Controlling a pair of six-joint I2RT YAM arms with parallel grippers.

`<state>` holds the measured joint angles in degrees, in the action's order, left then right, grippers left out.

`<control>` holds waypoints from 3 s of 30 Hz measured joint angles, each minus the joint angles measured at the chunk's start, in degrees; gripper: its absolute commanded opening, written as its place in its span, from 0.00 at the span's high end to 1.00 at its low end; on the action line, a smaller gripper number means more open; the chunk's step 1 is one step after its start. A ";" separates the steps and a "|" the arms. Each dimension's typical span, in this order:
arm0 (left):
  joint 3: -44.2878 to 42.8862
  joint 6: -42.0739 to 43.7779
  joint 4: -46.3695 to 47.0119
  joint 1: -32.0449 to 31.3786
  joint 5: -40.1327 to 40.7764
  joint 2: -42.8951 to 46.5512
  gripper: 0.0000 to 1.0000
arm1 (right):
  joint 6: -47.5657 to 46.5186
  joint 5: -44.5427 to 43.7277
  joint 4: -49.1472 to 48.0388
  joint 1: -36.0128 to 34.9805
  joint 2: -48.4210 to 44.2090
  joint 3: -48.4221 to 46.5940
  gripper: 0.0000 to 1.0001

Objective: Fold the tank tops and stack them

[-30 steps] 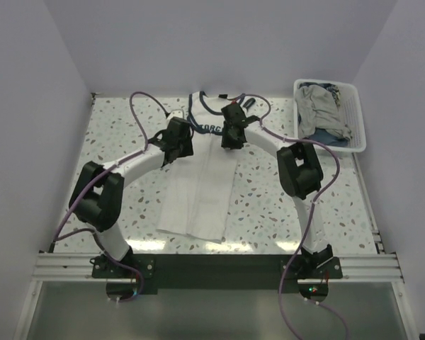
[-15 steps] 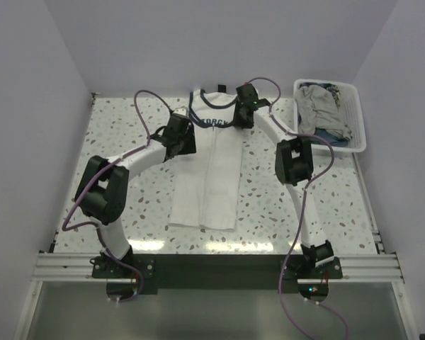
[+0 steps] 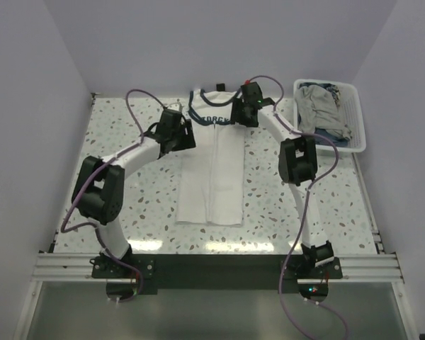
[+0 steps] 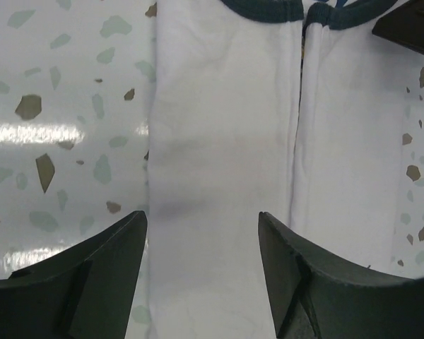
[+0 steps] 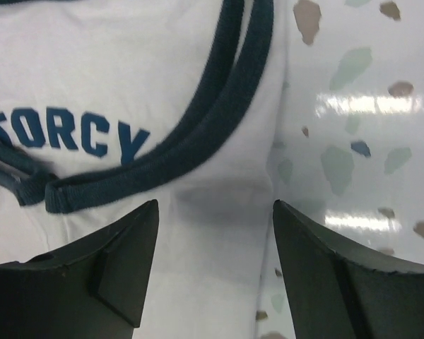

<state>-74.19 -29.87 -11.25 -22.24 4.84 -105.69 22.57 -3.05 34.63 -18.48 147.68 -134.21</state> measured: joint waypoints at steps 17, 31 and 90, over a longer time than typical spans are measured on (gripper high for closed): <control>49.59 -12.37 -5.68 -0.46 -0.13 51.76 0.42 | 13.18 -0.33 -15.28 -16.70 -70.66 87.69 0.43; 57.99 -17.70 -1.95 -9.14 -5.68 55.49 0.43 | 29.66 -1.88 -21.75 -26.71 -82.12 108.56 0.45; 45.62 -27.98 -12.98 -28.57 1.46 54.99 1.00 | 37.51 -24.96 3.63 -52.74 -88.52 90.66 0.99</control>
<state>-28.58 -57.84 -24.23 -50.81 6.31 -50.70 60.07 -28.01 38.26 -71.22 59.16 -43.55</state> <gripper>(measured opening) 0.022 0.023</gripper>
